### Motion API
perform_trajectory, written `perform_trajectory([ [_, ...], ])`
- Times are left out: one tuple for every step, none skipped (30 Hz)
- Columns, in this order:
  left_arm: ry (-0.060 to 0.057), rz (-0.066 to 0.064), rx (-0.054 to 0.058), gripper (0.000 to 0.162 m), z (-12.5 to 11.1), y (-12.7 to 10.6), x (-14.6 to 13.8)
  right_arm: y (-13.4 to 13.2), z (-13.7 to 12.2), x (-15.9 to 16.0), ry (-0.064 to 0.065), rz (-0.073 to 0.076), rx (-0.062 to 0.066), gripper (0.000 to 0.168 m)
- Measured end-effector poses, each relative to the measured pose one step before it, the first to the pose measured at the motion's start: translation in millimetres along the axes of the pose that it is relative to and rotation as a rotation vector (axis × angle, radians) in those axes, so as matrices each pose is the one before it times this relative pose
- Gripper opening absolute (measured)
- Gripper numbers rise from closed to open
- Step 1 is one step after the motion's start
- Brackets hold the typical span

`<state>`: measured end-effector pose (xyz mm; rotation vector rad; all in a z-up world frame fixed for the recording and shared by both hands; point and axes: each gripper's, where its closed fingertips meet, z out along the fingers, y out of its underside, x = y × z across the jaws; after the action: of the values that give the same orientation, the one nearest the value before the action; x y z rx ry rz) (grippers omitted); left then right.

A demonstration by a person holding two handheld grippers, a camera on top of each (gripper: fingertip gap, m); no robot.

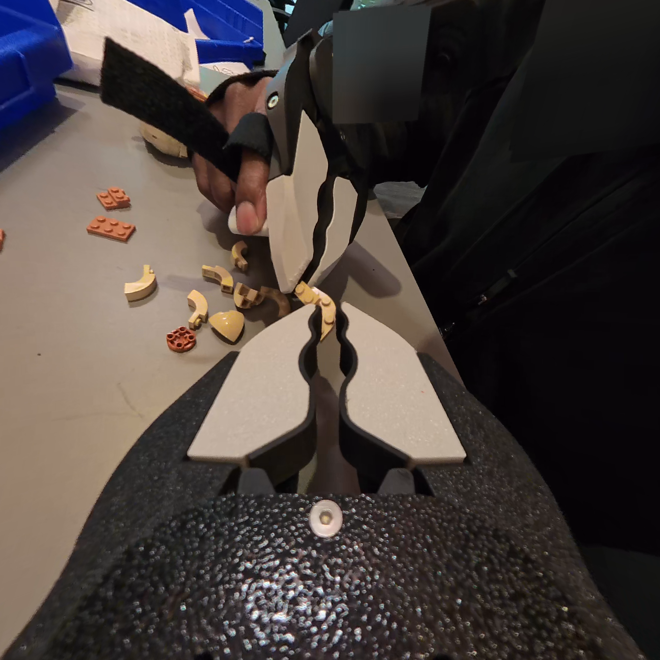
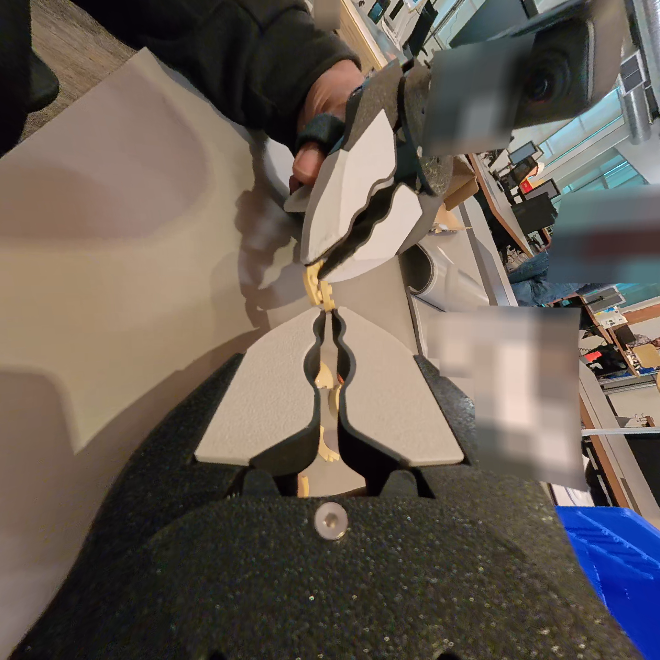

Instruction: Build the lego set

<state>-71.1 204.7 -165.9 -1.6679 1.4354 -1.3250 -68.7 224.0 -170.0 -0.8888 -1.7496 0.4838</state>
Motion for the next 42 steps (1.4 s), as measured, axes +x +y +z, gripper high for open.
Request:
perform_trajectory([
  [-0.0082,0.0040,0.0019,0.007,-0.05,-0.31,-0.45,0.38,0.28,0.00,-0.0010,0.0041,0.0000,0.003],
  [-0.0065,0.0005,0.0032,0.007,-0.38,-0.34,-0.68,0.35,0.21,0.11,-0.0008,0.0065,0.0017,0.003],
  [-0.0038,-0.0028,0.0046,0.007,-0.43,-0.55,-0.71,0.34,0.17,0.34,-0.0013,0.0096,0.0021,0.003],
  [-0.0028,-0.0044,0.0040,0.007,-0.44,-0.35,-0.72,0.40,-0.01,0.51,-0.0011,0.0101,0.0025,0.003],
  [-0.0021,-0.0043,0.0027,0.007,-0.25,-0.30,-0.64,0.53,0.09,0.33,-0.0018,0.0089,0.0017,0.003],
  [-0.0023,-0.0031,0.0023,0.007,-0.21,-0.35,-0.63,0.53,0.02,0.30,-0.0013,0.0062,0.0008,0.003],
  [-0.0010,-0.0019,0.0020,0.007,-0.18,-0.23,-0.28,0.48,0.07,0.20,-0.0010,0.0042,0.0000,0.003],
  [-0.0006,-0.0018,0.0025,0.007,-0.24,-0.26,-0.22,0.42,0.14,0.11,-0.0010,0.0036,0.0006,0.003],
  [-0.0010,-0.0018,0.0033,0.007,-0.32,-0.45,-0.33,0.31,0.04,0.11,-0.0006,0.0029,-0.0001,0.003],
  [-0.0007,-0.0017,0.0032,0.007,-0.32,-0.41,-0.21,0.42,0.13,0.12,-0.0009,0.0017,-0.0006,0.003],
  [-0.0008,-0.0018,0.0032,0.006,-0.33,-0.44,-0.31,0.19,-0.02,-0.08,-0.0014,0.0008,-0.0006,0.003],
  [-0.0023,-0.0023,0.0036,0.005,-0.36,-0.37,-0.50,-0.02,-0.10,-0.34,-0.0018,-0.0009,0.0008,0.003],
  [0.0010,-0.0006,0.0033,0.000,-0.54,-0.48,-0.13,-0.33,-0.10,-0.25,-0.0004,-0.0031,0.0005,0.003],
  [-0.0091,-0.0012,0.0031,0.000,-0.52,-0.33,-1.64,-0.55,-0.02,-0.14,0.0000,-0.0040,0.0009,0.003],
  [-0.0033,0.0013,0.0016,0.000,-0.46,-0.30,-0.74,-0.43,-0.01,0.17,0.0023,-0.0038,-0.0003,0.003],
  [0.0012,0.0026,0.0020,0.000,-0.35,-0.18,0.33,-0.06,0.02,0.27,0.0021,-0.0040,-0.0019,0.003],
  [0.0004,0.0034,-0.0001,0.000,-0.01,-0.02,0.34,0.11,0.04,0.31,0.0018,-0.0037,-0.0030,0.003],
  [-0.0036,0.0058,-0.0036,0.000,0.09,0.50,-0.09,0.36,0.02,0.31,0.0017,-0.0037,-0.0039,0.003],
  [-0.0088,0.0087,-0.0074,0.000,0.14,0.99,-0.61,0.40,0.02,0.31,0.0017,-0.0044,-0.0050,0.003],
  [-0.0167,0.0116,-0.0122,0.000,0.11,1.65,-1.57,0.70,0.09,0.55,0.0034,-0.0042,-0.0053,0.003],
  [-0.0217,0.0146,-0.0171,0.000,-0.10,2.43,-2.30,0.69,0.21,0.70,0.0044,-0.0034,-0.0050,0.003],
  [-0.0229,0.0153,-0.0214,0.000,-0.42,3.30,-2.35,1.00,0.36,1.00,0.0039,-0.0027,-0.0069,0.003],
  [-0.0270,0.0160,-0.0279,0.000,-0.65,4.47,-3.01,0.84,0.33,1.00,0.0041,-0.0026,-0.0067,0.003],
  [-0.0252,0.0167,-0.0325,0.000,-1.01,5.49,-2.58,0.23,0.15,0.63,0.0011,-0.0010,-0.0025,0.003],
  [-0.0242,0.0166,-0.0320,0.000,-1.37,5.91,-2.38,-0.17,0.10,-0.08,-0.0030,0.0020,-0.0007,0.003],
  [-0.0218,0.0174,-0.0325,0.006,-1.80,6.42,-1.86,0.01,0.35,-0.46,-0.0042,0.0018,-0.0031,0.003],
  [-0.0159,0.0191,-0.0348,0.008,-2.50,6.95,-0.81,0.34,0.50,-0.67,-0.0033,-0.0017,-0.0055,0.003],
  [-0.0101,0.0218,-0.0334,0.012,-2.42,6.84,0.27,0.18,0.64,-0.88,-0.0035,-0.0057,-0.0062,0.003],
  [-0.0063,0.0251,-0.0273,0.014,-1.43,5.67,0.83,-0.18,0.79,-0.74,-0.0029,-0.0075,-0.0040,0.003],
  [-0.0103,0.0240,-0.0233,0.018,0.04,4.53,0.13,-0.40,1.04,-0.92,-0.0045,-0.0035,-0.0017,0.003],
  [0.0006,0.0248,-0.0237,0.019,1.27,3.62,1.62,-0.36,1.14,-1.02,-0.0068,0.0020,-0.0002,0.003],
  [0.0158,0.0261,-0.0228,0.021,1.97,2.60,3.96,-0.02,1.30,-0.90,-0.0062,0.0041,0.0002,0.003],
  [0.0120,0.0210,-0.0147,0.023,2.31,0.70,3.30,0.57,1.23,-0.87,-0.0054,0.0044,-0.0015,0.003],
  [0.0042,0.0089,-0.0074,0.027,2.24,-0.60,1.89,0.77,1.07,-0.89,-0.0050,0.0035,-0.0028,0.003],
  [0.0049,-0.0008,-0.0084,0.029,2.24,-0.85,1.86,0.93,0.71,-0.65,-0.0036,0.0018,-0.0028,0.003],
  [0.0047,-0.0024,-0.0144,0.029,2.22,-0.22,1.83,0.80,0.38,-0.33,-0.0014,0.0011,-0.0024,0.003],
  [-0.0038,-0.0004,-0.0204,0.029,2.19,0.37,0.98,0.69,-0.03,-0.05,-0.0004,0.0015,-0.0015,0.003],
  [-0.0094,-0.0003,-0.0246,0.028,2.03,1.19,0.36,0.46,-0.30,0.39,0.0017,0.0019,0.0001,0.003],
  [-0.0086,-0.0014,-0.0206,0.027,1.63,0.67,0.37,0.49,-0.34,0.40,0.0017,0.0027,0.0006,0.003],
  [-0.0042,-0.0047,-0.0085,0.022,0.36,-0.86,0.79,0.62,-0.55,0.55,0.0011,0.0032,-0.0002,0.003],
  [0.0034,-0.0012,-0.0149,0.016,0.38,0.29,1.54,0.50,-0.64,0.38,0.0009,0.0028,0.0000,0.003],
  [-0.0027,0.0008,-0.0158,0.009,-0.06,0.49,0.20,0.48,-0.46,0.45,0.0009,0.0035,0.0000,0.003],
])
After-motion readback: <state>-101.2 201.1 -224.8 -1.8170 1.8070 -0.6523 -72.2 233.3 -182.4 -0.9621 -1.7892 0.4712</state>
